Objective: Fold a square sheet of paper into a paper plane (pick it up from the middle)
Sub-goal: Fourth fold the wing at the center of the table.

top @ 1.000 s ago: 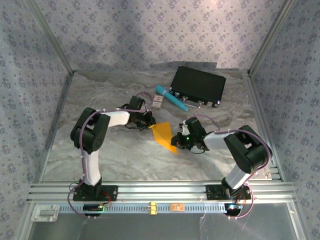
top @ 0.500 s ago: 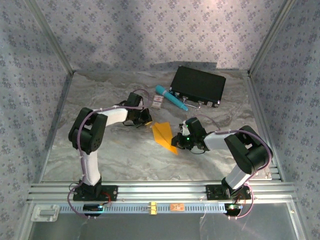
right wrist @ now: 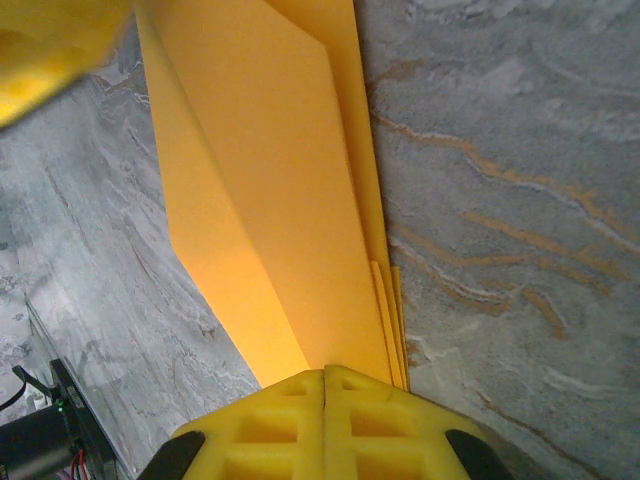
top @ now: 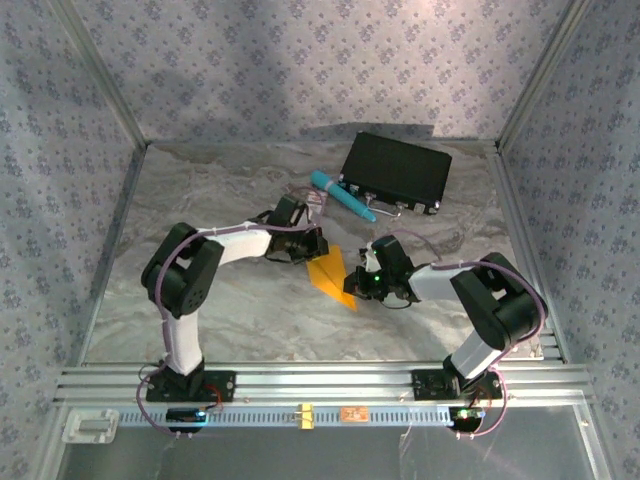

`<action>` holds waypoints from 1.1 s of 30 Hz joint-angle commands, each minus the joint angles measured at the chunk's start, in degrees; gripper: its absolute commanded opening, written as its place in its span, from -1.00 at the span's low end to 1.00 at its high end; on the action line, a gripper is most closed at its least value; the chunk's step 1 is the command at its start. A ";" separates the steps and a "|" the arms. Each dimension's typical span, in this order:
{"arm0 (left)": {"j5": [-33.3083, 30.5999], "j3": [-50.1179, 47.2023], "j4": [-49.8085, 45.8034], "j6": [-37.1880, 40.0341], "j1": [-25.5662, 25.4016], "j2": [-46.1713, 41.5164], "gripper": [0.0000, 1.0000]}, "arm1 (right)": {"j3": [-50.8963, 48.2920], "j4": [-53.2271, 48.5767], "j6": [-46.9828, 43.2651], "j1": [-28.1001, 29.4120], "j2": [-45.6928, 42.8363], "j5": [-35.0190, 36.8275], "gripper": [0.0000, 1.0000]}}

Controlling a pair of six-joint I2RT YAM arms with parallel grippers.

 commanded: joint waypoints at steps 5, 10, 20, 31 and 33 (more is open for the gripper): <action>0.13 -0.41 0.04 1.66 3.85 3.29 -0.92 | -3.27 -10.12 -1.32 -0.15 1.43 4.75 -1.00; -0.47 1.46 -2.71 4.27 7.35 4.04 -0.91 | -3.45 -9.92 -1.42 -0.04 1.14 4.67 -1.00; -3.95 2.29 -7.23 4.55 5.84 -3.84 -0.82 | -3.26 -9.31 -1.42 -0.04 1.32 4.31 -1.00; -1.97 0.68 -3.08 3.22 -0.45 -4.67 -0.79 | -2.92 -9.80 -1.64 -0.04 0.94 4.70 -1.00; -1.45 0.58 -2.46 2.78 -1.07 -2.75 -0.81 | -2.99 -9.74 -1.64 -0.09 0.80 4.59 -1.00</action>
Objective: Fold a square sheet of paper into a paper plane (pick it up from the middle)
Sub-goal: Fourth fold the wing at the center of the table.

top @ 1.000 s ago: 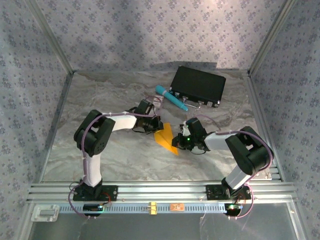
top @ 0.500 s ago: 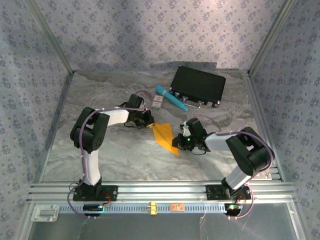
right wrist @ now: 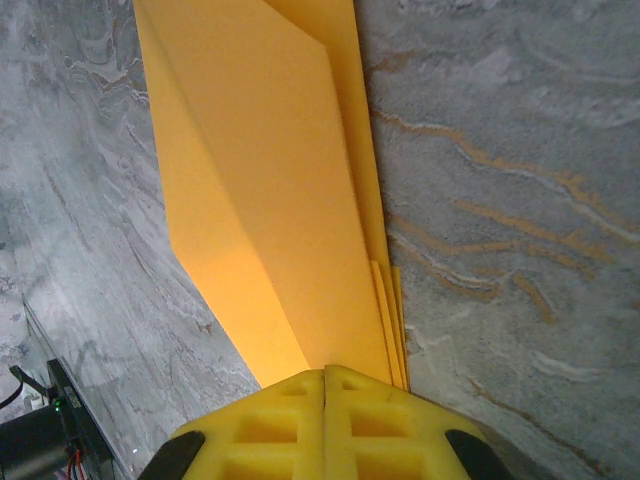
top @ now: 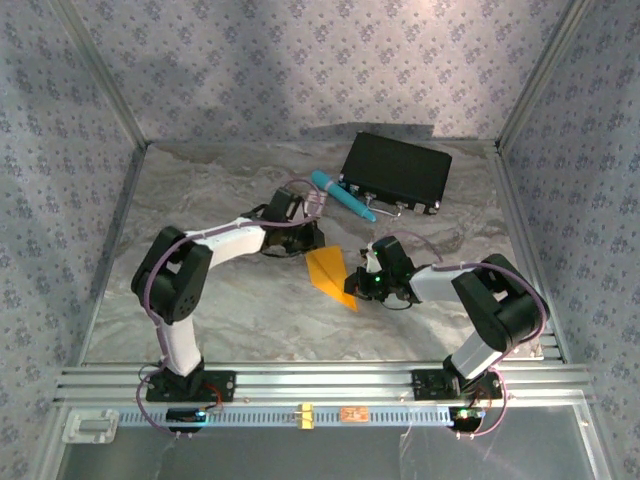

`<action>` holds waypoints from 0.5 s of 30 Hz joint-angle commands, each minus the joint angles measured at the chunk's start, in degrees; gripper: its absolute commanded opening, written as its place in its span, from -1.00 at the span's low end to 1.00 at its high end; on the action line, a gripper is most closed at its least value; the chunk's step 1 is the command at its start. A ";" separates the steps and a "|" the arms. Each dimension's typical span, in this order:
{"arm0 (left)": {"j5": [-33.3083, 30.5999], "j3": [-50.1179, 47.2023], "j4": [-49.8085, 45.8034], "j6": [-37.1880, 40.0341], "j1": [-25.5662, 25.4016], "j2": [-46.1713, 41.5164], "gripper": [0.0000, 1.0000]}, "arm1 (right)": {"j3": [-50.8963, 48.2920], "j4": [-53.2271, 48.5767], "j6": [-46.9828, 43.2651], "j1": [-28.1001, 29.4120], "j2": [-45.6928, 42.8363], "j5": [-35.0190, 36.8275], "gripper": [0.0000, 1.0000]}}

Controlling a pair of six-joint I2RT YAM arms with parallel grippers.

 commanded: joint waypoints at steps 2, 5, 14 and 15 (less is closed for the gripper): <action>2.78 -1.40 3.15 -1.47 -1.25 4.09 -0.82 | -2.44 -9.60 -1.62 -0.06 1.16 4.26 -1.00; 3.08 -2.23 3.82 -2.11 -1.24 6.55 -0.85 | -2.49 -8.35 -1.37 -0.14 0.77 3.55 -1.00; 1.79 -5.53 3.48 -0.86 -1.23 8.74 -0.89 | 0.74 -5.86 -0.48 0.19 -3.61 0.02 -1.00; 1.83 -5.75 3.55 -0.85 -1.25 8.83 -0.89 | 1.76 -5.69 -0.48 0.44 -3.61 -0.39 -1.00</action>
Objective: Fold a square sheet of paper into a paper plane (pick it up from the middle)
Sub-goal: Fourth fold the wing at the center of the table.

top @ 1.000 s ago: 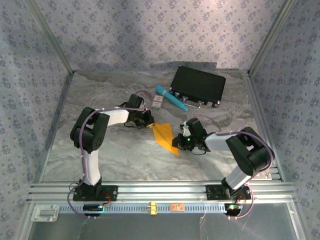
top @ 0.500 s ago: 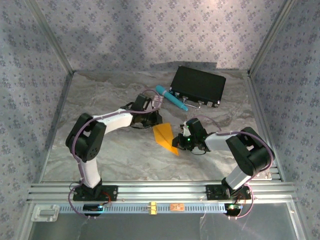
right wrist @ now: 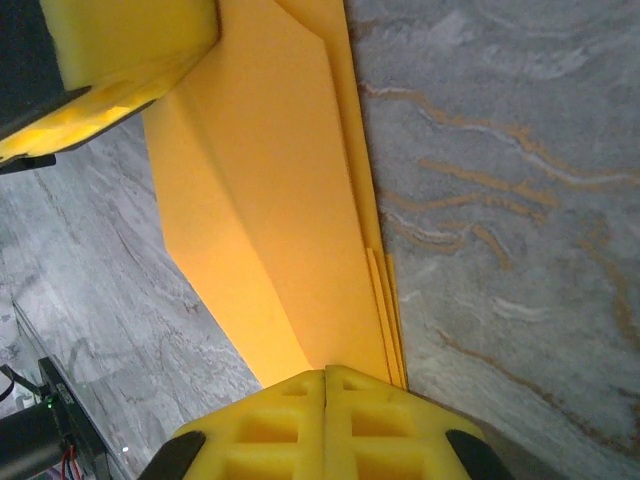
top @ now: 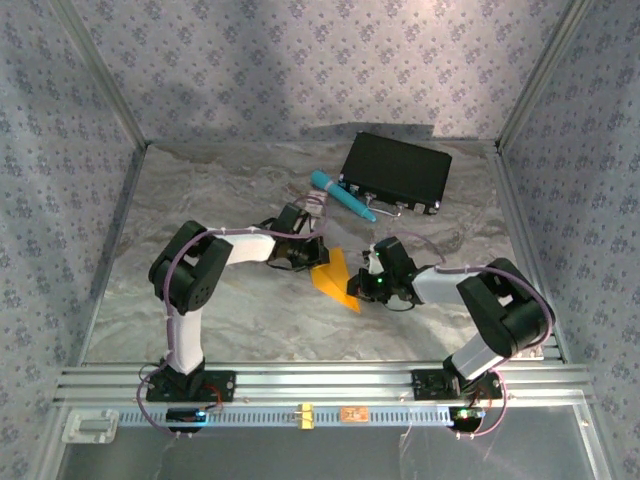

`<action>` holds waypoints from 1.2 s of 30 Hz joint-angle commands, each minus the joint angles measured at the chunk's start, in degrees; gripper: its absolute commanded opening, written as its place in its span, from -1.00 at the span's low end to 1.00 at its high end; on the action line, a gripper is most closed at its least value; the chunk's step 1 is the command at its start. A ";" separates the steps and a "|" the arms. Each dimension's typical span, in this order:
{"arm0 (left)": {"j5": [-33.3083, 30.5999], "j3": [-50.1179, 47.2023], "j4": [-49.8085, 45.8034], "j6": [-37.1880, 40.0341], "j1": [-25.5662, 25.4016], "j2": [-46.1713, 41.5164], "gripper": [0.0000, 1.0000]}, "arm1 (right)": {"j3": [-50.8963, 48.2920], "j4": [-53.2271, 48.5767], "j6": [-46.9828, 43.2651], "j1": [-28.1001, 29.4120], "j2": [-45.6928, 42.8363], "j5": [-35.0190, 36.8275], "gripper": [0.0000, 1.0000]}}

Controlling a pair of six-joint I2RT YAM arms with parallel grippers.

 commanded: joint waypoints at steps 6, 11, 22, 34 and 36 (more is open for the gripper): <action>-1.70 -2.31 -2.72 0.74 -0.18 2.27 -0.90 | 8.67 -3.27 -1.14 2.07 4.11 -0.72 -0.99; -1.71 -2.04 -2.83 0.81 -0.20 2.66 -0.90 | 11.03 -4.33 -1.41 2.84 10.30 0.24 -0.97; -1.42 -2.92 -2.40 0.83 0.85 2.67 -0.92 | 1.69 -5.84 -2.07 1.80 0.54 -0.36 -0.94; -0.28 -3.19 -1.24 -0.09 0.85 2.04 -0.91 | -5.52 -13.97 -1.18 -0.90 -19.82 5.36 -0.78; -0.04 -3.02 -1.20 -0.24 0.75 1.71 -0.91 | -6.29 -15.46 0.83 -1.85 -22.80 6.00 -0.61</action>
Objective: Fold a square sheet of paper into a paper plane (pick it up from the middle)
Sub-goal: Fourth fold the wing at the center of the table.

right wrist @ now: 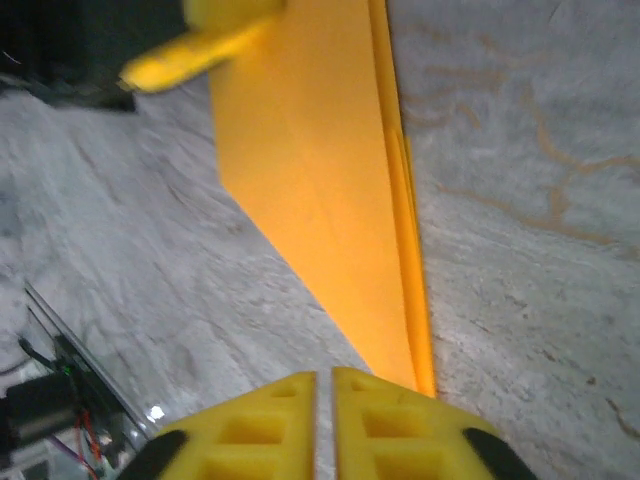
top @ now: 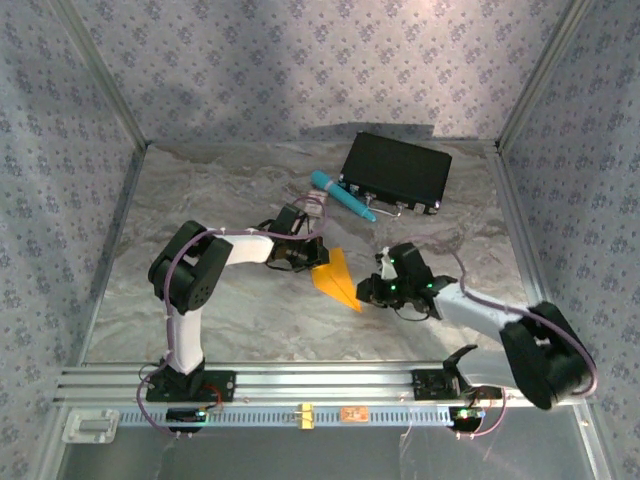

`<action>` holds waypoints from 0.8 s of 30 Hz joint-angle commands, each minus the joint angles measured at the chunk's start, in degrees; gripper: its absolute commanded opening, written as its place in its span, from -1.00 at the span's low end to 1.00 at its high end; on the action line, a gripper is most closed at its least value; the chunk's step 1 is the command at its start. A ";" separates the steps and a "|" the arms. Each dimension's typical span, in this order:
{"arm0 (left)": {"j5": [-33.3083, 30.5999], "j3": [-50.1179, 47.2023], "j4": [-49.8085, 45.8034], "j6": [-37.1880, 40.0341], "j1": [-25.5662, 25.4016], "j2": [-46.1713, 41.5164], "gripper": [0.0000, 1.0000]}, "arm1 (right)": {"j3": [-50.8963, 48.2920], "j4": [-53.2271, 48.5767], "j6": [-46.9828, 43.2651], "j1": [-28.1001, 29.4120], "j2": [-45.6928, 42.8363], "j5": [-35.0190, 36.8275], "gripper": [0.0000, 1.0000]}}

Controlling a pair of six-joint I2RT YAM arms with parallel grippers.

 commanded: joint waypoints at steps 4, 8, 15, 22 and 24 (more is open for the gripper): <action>-1.58 -1.55 -3.61 -0.44 0.22 1.28 -0.90 | -1.90 -5.52 6.53 -2.02 -6.39 3.48 -0.33; -1.57 -1.55 -3.65 -0.56 0.13 0.74 -0.90 | -1.63 -5.67 8.27 -1.94 -7.31 3.59 -0.28; -1.39 -1.57 -3.93 -0.62 0.13 -0.20 -0.89 | -3.51 -4.41 10.78 -1.32 -7.39 4.28 -0.26; -1.26 0.11 -4.38 -0.16 -0.10 -1.98 -0.85 | -4.55 -2.57 11.18 -0.97 -6.70 3.55 -0.27; -2.34 0.96 -5.67 0.55 -0.28 -2.76 -0.82 | -4.75 -2.11 11.20 -0.80 -6.41 3.52 -0.29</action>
